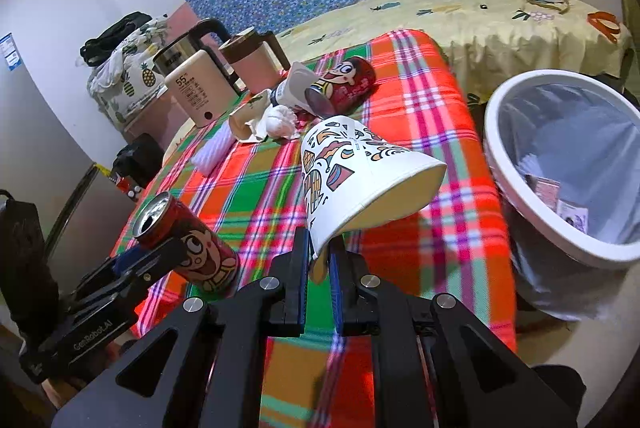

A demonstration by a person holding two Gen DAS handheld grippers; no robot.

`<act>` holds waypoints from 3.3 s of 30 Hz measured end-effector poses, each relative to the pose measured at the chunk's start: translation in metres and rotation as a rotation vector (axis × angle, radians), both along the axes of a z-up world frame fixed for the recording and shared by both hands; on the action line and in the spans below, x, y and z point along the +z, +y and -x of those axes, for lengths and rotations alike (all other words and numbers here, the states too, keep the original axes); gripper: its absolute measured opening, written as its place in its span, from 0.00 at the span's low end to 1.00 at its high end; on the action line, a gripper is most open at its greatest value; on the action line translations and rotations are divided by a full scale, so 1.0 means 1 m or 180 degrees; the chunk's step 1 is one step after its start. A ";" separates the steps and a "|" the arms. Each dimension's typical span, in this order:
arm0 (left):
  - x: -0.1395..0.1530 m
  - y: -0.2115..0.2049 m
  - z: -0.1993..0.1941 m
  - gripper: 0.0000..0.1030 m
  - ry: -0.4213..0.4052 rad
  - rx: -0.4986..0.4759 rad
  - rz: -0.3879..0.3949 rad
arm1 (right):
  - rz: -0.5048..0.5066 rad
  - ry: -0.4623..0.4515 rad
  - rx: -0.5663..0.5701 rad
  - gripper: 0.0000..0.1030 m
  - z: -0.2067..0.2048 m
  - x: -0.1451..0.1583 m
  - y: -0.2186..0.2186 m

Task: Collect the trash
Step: 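Carry the red can with the left tool while the right tool carries the paper cup over the bin, then open the left tool over the bin while the right tool releases the paper cup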

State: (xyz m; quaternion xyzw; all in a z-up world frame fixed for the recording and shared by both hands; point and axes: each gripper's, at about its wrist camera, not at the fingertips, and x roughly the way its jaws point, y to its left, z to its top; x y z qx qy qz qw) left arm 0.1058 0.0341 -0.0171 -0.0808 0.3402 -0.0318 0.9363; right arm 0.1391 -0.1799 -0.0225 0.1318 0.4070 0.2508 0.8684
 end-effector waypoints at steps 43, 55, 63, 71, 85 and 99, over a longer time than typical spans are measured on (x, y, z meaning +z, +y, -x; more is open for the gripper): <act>0.028 -0.134 -0.061 0.51 -0.0139 -0.0919 -0.0002 | 0.0010 -0.0049 -0.0989 0.11 0.004 -0.001 -0.119; 0.024 -0.182 -0.097 0.51 -0.0122 -0.1235 0.0031 | 0.0079 0.0110 -0.1115 0.11 -0.006 -0.011 -0.136; 0.013 -0.204 -0.115 0.51 -0.0072 -0.1377 0.0039 | 0.0151 0.0186 -0.1142 0.12 -0.011 -0.015 -0.143; 0.008 -0.219 -0.125 0.51 -0.0038 -0.1485 0.0043 | 0.0182 0.0251 -0.1144 0.14 -0.013 -0.017 -0.148; -0.001 -0.229 -0.132 0.51 0.0023 -0.1647 0.0097 | 0.0191 0.0191 -0.1237 0.25 -0.008 -0.011 -0.154; 0.010 -0.209 -0.115 0.53 -0.0069 -0.1553 0.0199 | 0.0122 0.0113 -0.1222 0.26 -0.001 -0.005 -0.155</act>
